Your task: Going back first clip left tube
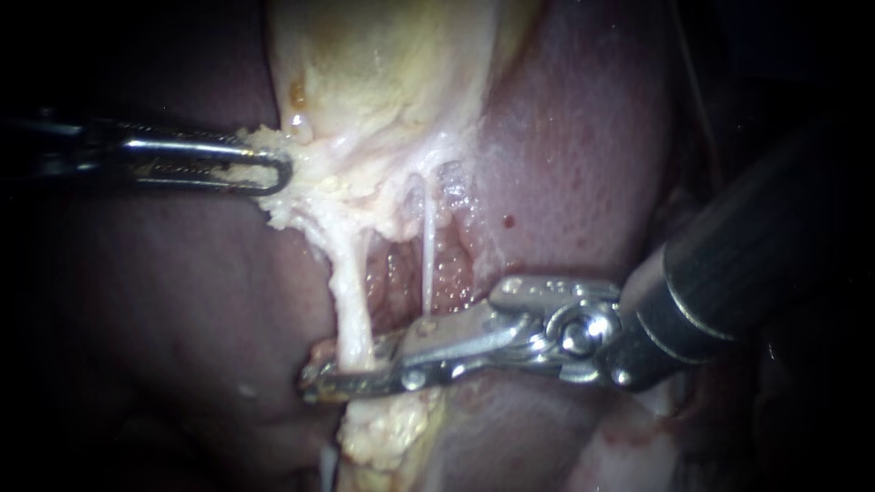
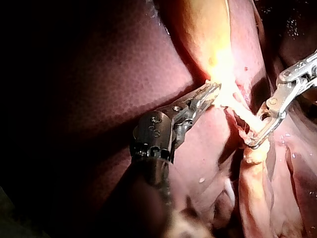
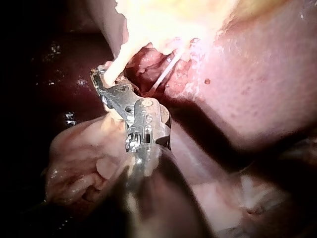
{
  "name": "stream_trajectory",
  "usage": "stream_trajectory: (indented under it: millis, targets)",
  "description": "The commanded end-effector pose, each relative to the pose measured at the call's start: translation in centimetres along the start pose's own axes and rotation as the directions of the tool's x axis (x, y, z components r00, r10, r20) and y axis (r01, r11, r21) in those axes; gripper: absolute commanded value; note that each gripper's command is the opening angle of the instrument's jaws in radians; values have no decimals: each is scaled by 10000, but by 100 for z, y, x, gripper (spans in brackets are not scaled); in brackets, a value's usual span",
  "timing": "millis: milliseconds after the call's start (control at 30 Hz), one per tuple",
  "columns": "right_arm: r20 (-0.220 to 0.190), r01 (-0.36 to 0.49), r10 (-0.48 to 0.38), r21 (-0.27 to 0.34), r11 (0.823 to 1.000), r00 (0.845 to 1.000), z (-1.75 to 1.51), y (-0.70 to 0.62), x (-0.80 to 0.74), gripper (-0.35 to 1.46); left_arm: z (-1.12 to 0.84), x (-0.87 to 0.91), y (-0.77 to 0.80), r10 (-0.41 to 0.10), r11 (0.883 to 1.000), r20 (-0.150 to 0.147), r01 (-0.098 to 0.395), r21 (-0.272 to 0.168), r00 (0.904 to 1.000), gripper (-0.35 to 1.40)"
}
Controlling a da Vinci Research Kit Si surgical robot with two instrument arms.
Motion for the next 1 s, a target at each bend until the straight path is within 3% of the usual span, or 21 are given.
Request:
stream_trajectory:
  millis: [33,200,300,433,800,1000]
  targets:
    - [-9,2,-2,0,10000,10000,0,0,0,-35,0,0,0,4,10000,4,-4,3,10000,-35]
    - [-21,-7,8,215,9998,10000,-1,1,0,-35,0,0,0,4,10000,4,-4,3,10000,-35]
    - [-545,345,-305,742,9966,9980,1,1,-1,21,0,0,0,4,10000,4,-4,3,10000,-35]
    - [-759,343,-279,840,9959,9967,5,2,1,44,-1,0,0,5,10000,4,-5,2,10000,-35]
    - [-741,459,-399,821,9956,9965,11,5,-7,46,-1,0,0,6,10000,4,-6,2,10000,-35]
    - [-863,1632,-1597,348,9860,9834,21,24,-19,49,0,-1,0,10,10000,4,-10,5,10000,-35]
